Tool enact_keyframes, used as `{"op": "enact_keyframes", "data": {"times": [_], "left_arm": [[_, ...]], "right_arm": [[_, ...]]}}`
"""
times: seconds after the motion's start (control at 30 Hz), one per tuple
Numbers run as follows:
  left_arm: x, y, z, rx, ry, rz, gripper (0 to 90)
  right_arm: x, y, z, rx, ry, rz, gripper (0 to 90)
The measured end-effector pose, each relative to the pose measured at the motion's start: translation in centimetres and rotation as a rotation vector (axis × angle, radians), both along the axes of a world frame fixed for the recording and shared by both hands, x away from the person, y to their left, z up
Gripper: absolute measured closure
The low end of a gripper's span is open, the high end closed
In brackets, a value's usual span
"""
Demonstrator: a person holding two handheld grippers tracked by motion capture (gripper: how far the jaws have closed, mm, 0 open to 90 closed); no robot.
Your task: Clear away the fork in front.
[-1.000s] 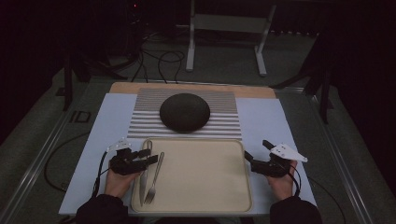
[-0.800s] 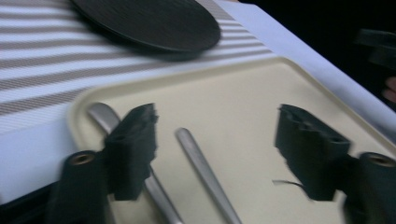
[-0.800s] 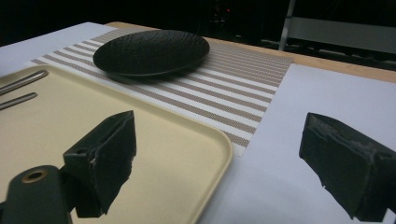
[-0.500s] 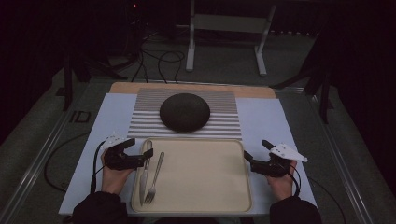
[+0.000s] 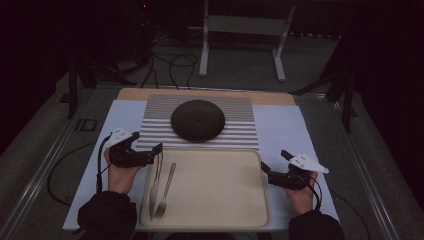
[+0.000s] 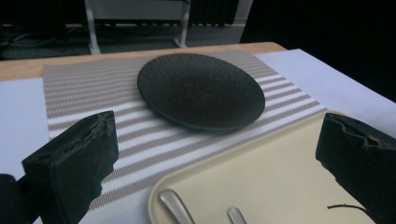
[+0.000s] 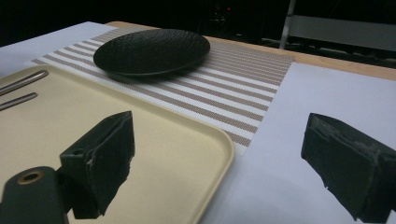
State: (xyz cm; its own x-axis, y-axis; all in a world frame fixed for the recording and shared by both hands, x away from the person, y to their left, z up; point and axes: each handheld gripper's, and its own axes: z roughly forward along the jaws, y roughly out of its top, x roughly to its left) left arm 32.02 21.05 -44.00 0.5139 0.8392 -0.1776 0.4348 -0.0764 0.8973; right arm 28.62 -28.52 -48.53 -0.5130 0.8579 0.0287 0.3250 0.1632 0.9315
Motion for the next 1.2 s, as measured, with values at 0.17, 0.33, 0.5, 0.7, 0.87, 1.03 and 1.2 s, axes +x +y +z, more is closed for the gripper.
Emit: {"op": "enact_keyframes", "data": {"times": [0.17, 0.33, 0.5, 0.7, 0.87, 1.03, 1.2], "left_arm": [[0.6, 0.0, 0.9, 0.013, -0.02, 0.007, 0.0], [1.0, -0.2, 1.5, 0.046, -0.028, 0.007, 0.0], [1.6, -0.2, 2.0, 0.054, -0.037, 0.017, 0.0], [2.4, -0.6, 2.5, 0.071, -0.039, 0.018, 0.0], [3.1, -0.8, 2.6, 0.083, -0.035, 0.021, 0.0], [3.7, -1.0, 2.5, 0.096, -0.029, 0.025, 0.0], [4.2, -1.2, 2.5, 0.103, -0.026, 0.029, 0.0]], "right_arm": [[0.0, 0.0, 0.0, 0.0, -0.002, 0.004, 9.8], [0.0, 0.1, 0.0, 0.002, -0.004, 0.005, 9.8], [0.0, 0.1, 0.0, 0.002, -0.003, 0.003, 9.7], [0.0, 0.1, 0.0, 0.003, -0.002, 0.0, 9.6], [0.0, 0.0, 0.0, 0.003, -0.004, -0.002, 9.6], [0.0, 0.1, 0.0, 0.004, -0.003, -0.003, 9.5], [0.0, 0.0, 0.0, 0.005, -0.001, -0.007, 9.6]]}}
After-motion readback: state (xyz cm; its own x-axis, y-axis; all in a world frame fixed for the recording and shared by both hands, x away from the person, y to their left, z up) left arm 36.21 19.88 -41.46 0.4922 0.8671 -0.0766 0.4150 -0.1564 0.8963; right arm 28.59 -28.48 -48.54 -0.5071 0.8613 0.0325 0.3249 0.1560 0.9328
